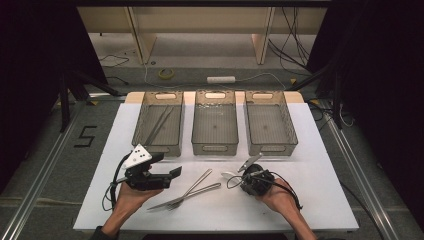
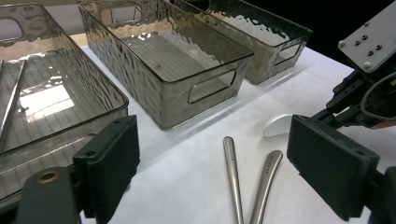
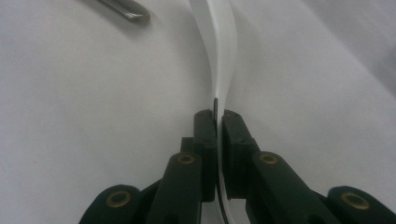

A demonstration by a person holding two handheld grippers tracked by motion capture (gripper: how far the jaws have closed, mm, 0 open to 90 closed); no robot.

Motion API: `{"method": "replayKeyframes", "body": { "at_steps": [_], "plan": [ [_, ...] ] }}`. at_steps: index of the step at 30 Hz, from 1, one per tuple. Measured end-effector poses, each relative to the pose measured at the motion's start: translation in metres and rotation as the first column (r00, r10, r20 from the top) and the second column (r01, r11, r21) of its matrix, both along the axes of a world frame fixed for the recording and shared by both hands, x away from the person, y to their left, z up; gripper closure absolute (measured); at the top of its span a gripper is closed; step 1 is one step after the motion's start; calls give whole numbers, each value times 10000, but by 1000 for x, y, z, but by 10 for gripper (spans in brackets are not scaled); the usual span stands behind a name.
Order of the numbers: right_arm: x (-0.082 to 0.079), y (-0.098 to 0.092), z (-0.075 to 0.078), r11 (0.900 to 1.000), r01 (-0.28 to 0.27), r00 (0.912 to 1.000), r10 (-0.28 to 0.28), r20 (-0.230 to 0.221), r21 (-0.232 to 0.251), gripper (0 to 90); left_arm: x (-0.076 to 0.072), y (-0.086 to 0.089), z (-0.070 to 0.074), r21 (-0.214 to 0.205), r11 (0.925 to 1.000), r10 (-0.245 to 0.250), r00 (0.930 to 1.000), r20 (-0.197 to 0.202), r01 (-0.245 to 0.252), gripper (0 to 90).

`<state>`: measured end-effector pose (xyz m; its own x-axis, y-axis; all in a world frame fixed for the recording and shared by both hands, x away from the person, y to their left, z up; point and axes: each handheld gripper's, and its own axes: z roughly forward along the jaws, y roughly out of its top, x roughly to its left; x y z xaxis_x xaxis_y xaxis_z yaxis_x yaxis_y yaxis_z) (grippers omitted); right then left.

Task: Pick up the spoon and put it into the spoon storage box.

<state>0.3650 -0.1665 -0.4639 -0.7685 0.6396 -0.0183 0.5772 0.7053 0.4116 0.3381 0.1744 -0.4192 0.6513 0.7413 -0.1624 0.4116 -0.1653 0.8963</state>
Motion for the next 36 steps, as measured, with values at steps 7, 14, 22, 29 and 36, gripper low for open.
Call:
{"method": "replayKeyframes", "body": {
  "at_steps": [7, 14, 22, 29, 36],
  "plan": [
    [1, -6, 8, 9991, 31, 9999, -37, 146, 434, 864, 0, 1, 0, 7, 10000, -14, 10000, -39, 14, 165],
    [3, -11, 21, 9949, 63, 9979, -127, 633, 1006, 864, -1, 2, 0, -190, 9998, 34, 10000, 6, -34, 165],
    [13, -9, 36, 9858, 108, 9950, -272, 957, 1676, 864, -2, 4, 1, -350, 9993, 120, 9998, 169, -114, 165],
    [27, -3, 49, 9801, 199, 9917, -445, 1210, 1975, 865, -1, 5, 1, -370, 9992, 125, 9997, 201, -118, 165],
    [45, 6, 64, 9726, 211, 9876, -563, 1465, 2316, 864, -1, 5, 1, -366, 9993, 122, 9997, 204, -115, 164]
  ]
}}
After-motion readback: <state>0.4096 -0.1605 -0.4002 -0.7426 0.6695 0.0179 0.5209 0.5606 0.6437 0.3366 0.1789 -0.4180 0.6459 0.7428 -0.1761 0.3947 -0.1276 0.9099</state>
